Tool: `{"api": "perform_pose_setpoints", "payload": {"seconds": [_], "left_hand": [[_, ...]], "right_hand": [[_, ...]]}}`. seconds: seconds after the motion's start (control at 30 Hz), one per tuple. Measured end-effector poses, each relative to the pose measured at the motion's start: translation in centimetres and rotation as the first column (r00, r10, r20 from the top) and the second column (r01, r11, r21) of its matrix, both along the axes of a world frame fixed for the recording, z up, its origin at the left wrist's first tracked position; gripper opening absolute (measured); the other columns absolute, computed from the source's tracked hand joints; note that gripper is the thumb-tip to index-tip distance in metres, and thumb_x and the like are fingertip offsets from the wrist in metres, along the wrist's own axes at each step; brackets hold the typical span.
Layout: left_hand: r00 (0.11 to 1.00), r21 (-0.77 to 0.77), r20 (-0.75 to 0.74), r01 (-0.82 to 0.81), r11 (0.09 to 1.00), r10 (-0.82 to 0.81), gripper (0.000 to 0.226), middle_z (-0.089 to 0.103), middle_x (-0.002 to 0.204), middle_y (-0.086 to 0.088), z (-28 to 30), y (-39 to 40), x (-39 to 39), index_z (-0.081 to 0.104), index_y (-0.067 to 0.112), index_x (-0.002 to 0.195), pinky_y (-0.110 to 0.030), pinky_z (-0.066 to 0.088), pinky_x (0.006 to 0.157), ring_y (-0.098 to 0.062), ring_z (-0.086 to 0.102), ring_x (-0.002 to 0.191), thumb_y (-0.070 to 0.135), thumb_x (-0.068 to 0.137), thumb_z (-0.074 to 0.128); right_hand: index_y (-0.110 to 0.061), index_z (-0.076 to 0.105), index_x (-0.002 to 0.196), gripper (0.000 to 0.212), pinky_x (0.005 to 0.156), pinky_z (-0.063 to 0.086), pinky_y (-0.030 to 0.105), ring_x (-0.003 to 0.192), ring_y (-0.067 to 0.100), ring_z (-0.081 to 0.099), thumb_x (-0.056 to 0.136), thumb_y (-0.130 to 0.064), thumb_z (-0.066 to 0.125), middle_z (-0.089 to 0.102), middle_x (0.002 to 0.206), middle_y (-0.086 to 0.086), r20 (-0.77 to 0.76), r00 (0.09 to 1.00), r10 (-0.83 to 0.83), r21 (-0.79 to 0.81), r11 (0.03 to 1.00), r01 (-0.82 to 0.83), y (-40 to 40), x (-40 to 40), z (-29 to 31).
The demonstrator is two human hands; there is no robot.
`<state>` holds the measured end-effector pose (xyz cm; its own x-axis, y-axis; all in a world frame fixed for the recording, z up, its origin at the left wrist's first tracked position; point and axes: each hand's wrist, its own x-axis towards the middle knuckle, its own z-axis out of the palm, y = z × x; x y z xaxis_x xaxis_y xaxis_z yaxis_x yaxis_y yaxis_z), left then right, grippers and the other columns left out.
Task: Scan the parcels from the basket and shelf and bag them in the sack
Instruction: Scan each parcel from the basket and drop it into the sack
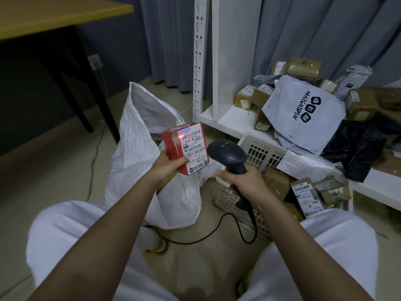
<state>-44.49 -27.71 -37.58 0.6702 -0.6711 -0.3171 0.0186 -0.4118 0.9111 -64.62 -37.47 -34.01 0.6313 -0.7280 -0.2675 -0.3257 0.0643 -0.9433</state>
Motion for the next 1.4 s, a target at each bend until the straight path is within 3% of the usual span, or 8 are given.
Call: {"api": "perform_pose_setpoints", "payload": {"seconds": [0.23,0.37,0.43,0.53,0.67,1.03,1.2,1.4], "left_hand": [[1.0,0.018,-0.01,-0.012,1.0,0.012,0.042,0.062,0.12,0.0,-0.8,0.1,0.5,0.053,0.017,0.13,-0.014,0.046,0.06,-0.006,0.059,0.087,0.021,0.09,0.064],[0.989,0.021,-0.062,-0.133,0.991,0.134,0.034,0.061,0.109,0.003,-1.9,0.6,1.4,0.052,0.016,0.119,-0.008,0.046,0.048,-0.003,0.059,0.081,0.02,0.088,0.067],[0.97,0.025,-0.092,-0.225,0.974,0.226,0.058,0.064,0.116,0.002,-2.8,1.4,2.5,0.054,0.015,0.124,-0.01,0.052,0.057,-0.009,0.064,0.091,0.037,0.074,0.076],[0.921,0.063,-0.039,-0.385,0.921,0.388,0.095,0.061,0.123,-0.001,-5.3,2.8,4.9,0.051,0.02,0.129,-0.038,0.055,0.09,-0.018,0.064,0.104,0.059,0.046,0.075],[0.876,0.149,0.079,-0.482,0.863,0.476,0.1,0.059,0.122,-0.004,-6.2,3.9,7.1,0.053,0.021,0.127,-0.044,0.052,0.094,-0.024,0.061,0.107,0.068,0.04,0.068],[0.921,0.211,0.076,-0.389,0.897,0.382,0.105,0.056,0.128,-0.002,-8.8,2.6,12.4,0.045,0.023,0.132,-0.045,0.052,0.094,-0.021,0.06,0.111,0.07,0.042,0.07],[0.946,0.197,0.052,-0.323,0.926,0.319,0.102,0.057,0.126,-0.001,-9.3,0.7,13.3,0.046,0.023,0.132,-0.043,0.053,0.094,-0.019,0.061,0.108,0.069,0.043,0.071],[0.945,0.27,0.176,-0.317,0.909,0.277,0.094,0.056,0.121,-0.002,-9.3,-1.1,13.3,0.046,0.023,0.127,-0.045,0.053,0.09,-0.022,0.059,0.108,0.071,0.049,0.067]], "right_hand": [[-0.013,0.056,0.071,0.027,0.045,0.04,0.019,0.042,0.008,0.046,0.076,-0.022,0.082,0.051,0.053,0.0,-0.024,0.999,0.026,0.03,0.999,-0.025,-0.1,0.7,-0.4],[-0.014,0.066,0.074,0.017,0.053,0.042,0.028,0.055,0.015,0.052,0.076,-0.022,0.081,0.056,0.064,0.005,0.018,0.999,-0.036,0.109,0.994,0.033,-0.2,1.8,-1.1],[-0.016,0.07,0.082,0.014,0.056,0.043,0.031,0.059,0.018,0.053,0.077,-0.023,0.08,0.057,0.067,0.006,0.022,0.995,-0.095,0.153,0.984,0.091,-0.5,2.8,-1.6],[-0.016,0.068,0.089,0.015,0.06,0.045,0.031,0.065,0.018,0.055,0.079,-0.022,0.078,0.059,0.071,0.006,-0.016,0.988,-0.155,0.161,0.975,0.155,-1.4,4.7,-2.8],[-0.012,0.064,0.092,0.019,0.059,0.043,0.028,0.063,0.017,0.053,0.078,-0.016,0.077,0.057,0.074,0.006,-0.045,0.984,-0.172,0.16,0.971,0.177,-2.5,8.3,-5.2],[-0.014,0.052,0.105,0.041,0.078,0.044,0.033,0.085,0.02,0.057,0.076,-0.026,0.079,0.056,0.092,0.002,-0.26,0.951,-0.167,-0.156,0.979,0.129,-6.5,21.6,-14.3],[-0.014,0.051,0.105,0.034,0.083,0.05,0.039,0.088,0.025,0.061,0.08,-0.019,0.073,0.057,0.091,0.003,-0.337,0.922,-0.191,-0.161,0.976,0.143,-7.5,23.0,-17.0],[-0.019,0.051,0.084,0.022,0.062,0.042,0.025,0.067,0.016,0.052,0.081,-0.006,0.068,0.053,0.073,-0.002,-0.064,0.894,-0.443,-0.052,0.896,0.441,-8.1,20.8,-13.9]]}}
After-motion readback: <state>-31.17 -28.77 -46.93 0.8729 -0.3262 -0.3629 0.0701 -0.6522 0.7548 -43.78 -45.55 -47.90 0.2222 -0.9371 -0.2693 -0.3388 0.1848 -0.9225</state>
